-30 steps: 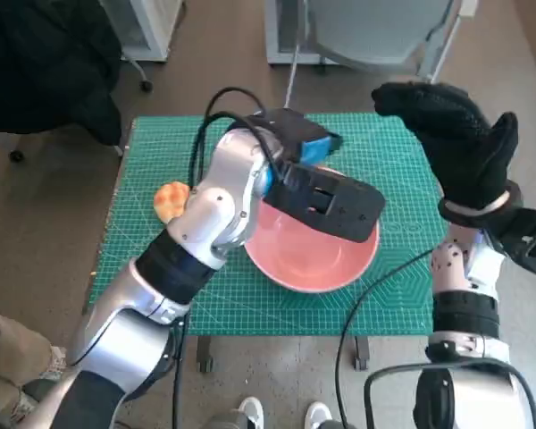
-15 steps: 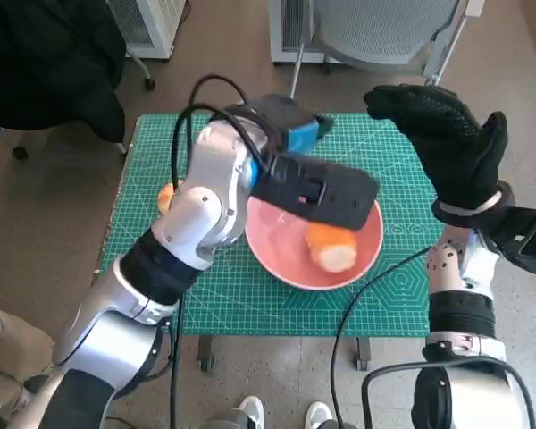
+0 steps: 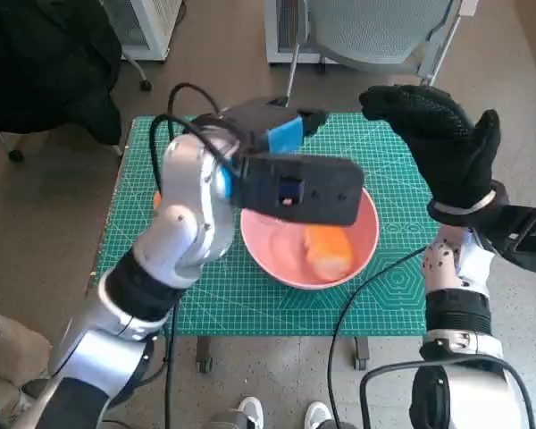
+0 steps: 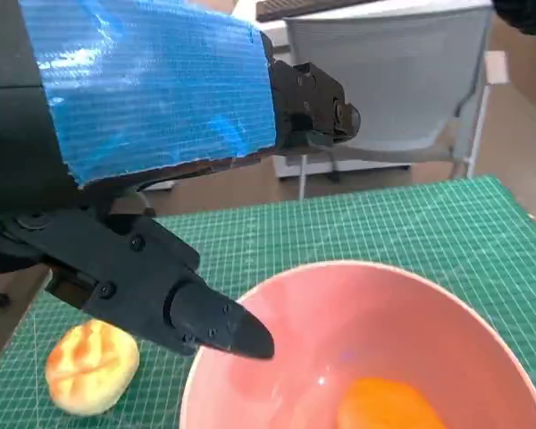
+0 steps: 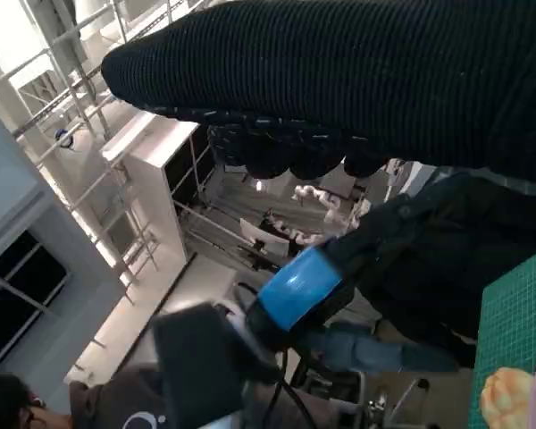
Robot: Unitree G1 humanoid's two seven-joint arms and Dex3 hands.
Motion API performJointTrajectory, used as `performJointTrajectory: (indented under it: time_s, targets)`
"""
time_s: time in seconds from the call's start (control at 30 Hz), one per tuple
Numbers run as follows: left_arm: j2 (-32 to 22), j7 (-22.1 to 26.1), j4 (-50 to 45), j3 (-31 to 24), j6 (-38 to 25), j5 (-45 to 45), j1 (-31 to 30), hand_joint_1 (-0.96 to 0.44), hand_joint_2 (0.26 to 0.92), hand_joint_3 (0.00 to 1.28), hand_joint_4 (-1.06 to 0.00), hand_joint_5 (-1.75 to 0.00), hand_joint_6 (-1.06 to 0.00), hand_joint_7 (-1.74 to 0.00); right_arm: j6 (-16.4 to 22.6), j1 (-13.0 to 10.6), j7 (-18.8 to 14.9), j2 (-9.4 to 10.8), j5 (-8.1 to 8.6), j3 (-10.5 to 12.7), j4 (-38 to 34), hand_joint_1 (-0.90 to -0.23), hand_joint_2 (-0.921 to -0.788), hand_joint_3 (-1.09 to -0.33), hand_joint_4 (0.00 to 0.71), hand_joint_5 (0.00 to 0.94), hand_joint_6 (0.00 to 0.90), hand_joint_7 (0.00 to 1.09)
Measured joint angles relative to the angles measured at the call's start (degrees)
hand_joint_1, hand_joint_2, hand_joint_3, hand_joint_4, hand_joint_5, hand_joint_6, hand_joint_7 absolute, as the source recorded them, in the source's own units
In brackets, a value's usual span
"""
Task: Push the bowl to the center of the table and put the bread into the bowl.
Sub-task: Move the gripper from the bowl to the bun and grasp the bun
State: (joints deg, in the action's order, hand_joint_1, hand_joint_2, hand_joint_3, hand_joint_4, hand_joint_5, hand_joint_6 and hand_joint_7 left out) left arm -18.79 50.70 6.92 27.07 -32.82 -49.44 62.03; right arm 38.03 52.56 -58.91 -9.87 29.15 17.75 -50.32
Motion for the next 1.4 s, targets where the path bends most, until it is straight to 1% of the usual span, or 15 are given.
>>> performJointTrajectory:
  time_s: [0.13, 0.3, 0.4, 0.5, 0.67, 0.83, 0.9, 1.1, 1.4]
  targets:
    - [-1.9, 1.4, -2.2, -0.9, -2.2, 0.0, -0.4, -0.5, 0.723, 0.0, 0.0, 0.0, -0.15, -0.01, 0.0, 0.3, -0.7, 0.1, 0.03, 0.0, -0.4, -0.655, -0.921, -0.727, 0.171, 0.002, 0.245, 0.0]
    - [-5.6, 3.4, -7.2, -2.2, -5.1, -1.3, -2.0, -0.37, 0.703, 0.0, 0.0, 0.0, -0.16, -0.01, 0.0, 0.6, -1.7, 0.4, 0.16, 0.2, -1.1, -0.646, -0.921, -0.721, 0.171, 0.002, 0.246, 0.01]
    - [-8.1, 3.7, -9.8, -3.1, -5.6, -2.1, -3.5, -0.29, 0.693, 0.0, 0.0, 0.0, -0.16, -0.01, 0.0, 0.7, -2.3, 0.5, 0.38, 0.4, -1.6, -0.646, -0.921, -0.72, 0.17, 0.001, 0.246, 0.01]
    - [-10.6, 3.9, -11.6, -4.2, -5.6, -2.2, -5.2, -0.25, 0.684, 0.0, 0.0, 0.0, -0.16, -0.01, -0.1, 0.8, -2.8, 0.7, 0.44, 0.6, -2.1, -0.647, -0.921, -0.718, 0.17, 0.001, 0.248, 0.01]
    - [-14.4, 3.8, -13.6, -6.0, -4.4, -2.2, -8.5, -0.24, 0.674, 0.0, 0.0, 0.0, -0.16, -0.01, -0.2, 1.1, -3.5, 0.9, 0.48, 1.0, -2.8, -0.651, -0.921, -0.716, 0.17, 0.001, 0.252, 0.01]
    - [-17.4, 2.5, -13.5, -7.2, -3.3, -2.4, -11.5, -0.23, 0.67, 0.0, 0.0, 0.0, -0.16, 0.0, -0.4, 1.8, -4.1, 0.9, 0.64, 1.5, -3.8, -0.652, -0.921, -0.714, 0.17, 0.001, 0.251, 0.01]
    - [-17.8, 2.0, -12.9, -7.2, -3.3, -2.7, -12.3, -0.23, 0.671, 0.0, 0.0, 0.0, -0.16, 0.0, -0.4, 2.0, -4.3, 1.0, 1.02, 1.7, -4.0, -0.652, -0.921, -0.713, 0.171, 0.001, 0.252, 0.01]
    - [-18.2, 1.6, -11.8, -7.2, -4.1, -4.7, -14.0, -0.24, 0.675, 0.0, 0.0, 0.0, -0.15, 0.0, -0.4, 2.8, -4.8, 1.1, 1.04, 1.9, -5.1, -0.647, -0.921, -0.709, 0.172, 0.001, 0.252, 0.01]
    - [-18.1, 1.9, -9.2, -6.8, -5.4, -6.3, -14.1, -0.24, 0.678, 0.0, 0.0, 0.0, -0.15, 0.0, -0.1, 2.9, -5.0, 1.1, 0.95, 2.1, -6.2, -0.644, -0.921, -0.705, 0.176, 0.002, 0.253, 0.01]
